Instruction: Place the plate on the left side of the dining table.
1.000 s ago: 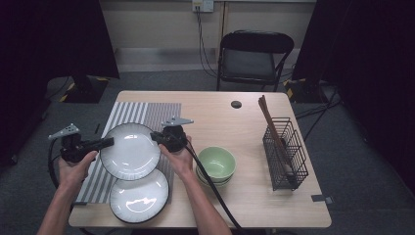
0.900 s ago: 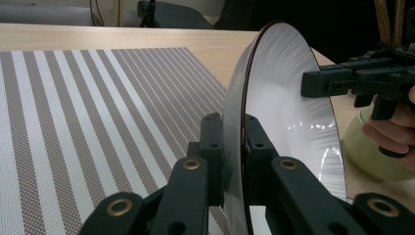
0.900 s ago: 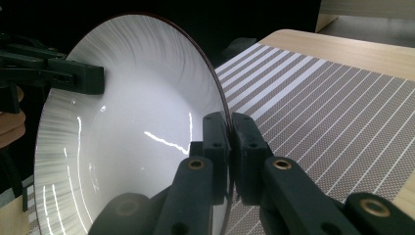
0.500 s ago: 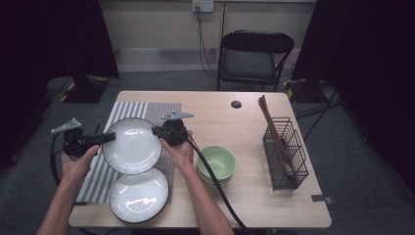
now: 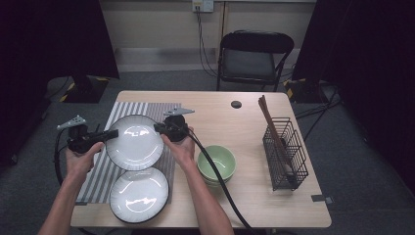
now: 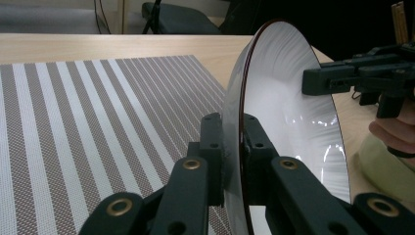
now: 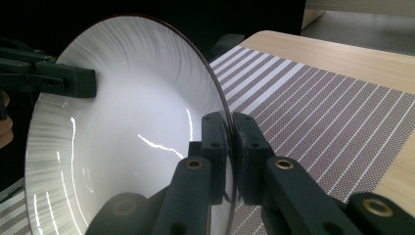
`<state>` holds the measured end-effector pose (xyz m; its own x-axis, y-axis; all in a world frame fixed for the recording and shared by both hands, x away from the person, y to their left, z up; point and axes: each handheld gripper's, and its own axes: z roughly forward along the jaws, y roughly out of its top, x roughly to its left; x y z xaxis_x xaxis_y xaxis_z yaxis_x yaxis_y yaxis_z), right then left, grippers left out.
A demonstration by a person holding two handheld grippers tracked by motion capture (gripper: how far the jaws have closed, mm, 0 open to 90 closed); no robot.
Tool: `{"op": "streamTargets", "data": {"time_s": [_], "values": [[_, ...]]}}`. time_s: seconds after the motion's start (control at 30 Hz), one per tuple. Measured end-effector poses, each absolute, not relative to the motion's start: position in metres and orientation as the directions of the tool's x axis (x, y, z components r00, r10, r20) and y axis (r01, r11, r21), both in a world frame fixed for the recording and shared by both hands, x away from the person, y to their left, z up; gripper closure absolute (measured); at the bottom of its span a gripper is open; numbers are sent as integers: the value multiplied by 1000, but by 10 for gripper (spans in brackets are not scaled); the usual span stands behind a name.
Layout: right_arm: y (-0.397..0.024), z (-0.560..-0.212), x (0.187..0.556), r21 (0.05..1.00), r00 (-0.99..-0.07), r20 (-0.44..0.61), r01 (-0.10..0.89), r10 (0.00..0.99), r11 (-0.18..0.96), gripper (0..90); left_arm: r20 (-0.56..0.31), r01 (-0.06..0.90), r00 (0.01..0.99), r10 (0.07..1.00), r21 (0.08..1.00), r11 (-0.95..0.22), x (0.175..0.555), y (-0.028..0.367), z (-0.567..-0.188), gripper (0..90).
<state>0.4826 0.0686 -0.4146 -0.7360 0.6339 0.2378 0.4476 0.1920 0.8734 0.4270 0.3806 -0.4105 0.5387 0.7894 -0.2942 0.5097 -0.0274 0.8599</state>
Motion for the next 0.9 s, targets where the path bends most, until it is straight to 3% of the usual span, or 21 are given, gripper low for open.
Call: {"op": "streamTargets", "data": {"time_s": [0.47,0.9], "values": [[78,-417,501,863,-711,242,468,661,188,845,-319,512,497,807,859,25,447,387,-420,825],[81,-440,517,840,-686,262,508,678,190,844,-307,543,456,836,839,12,465,382,-437,816]]}}
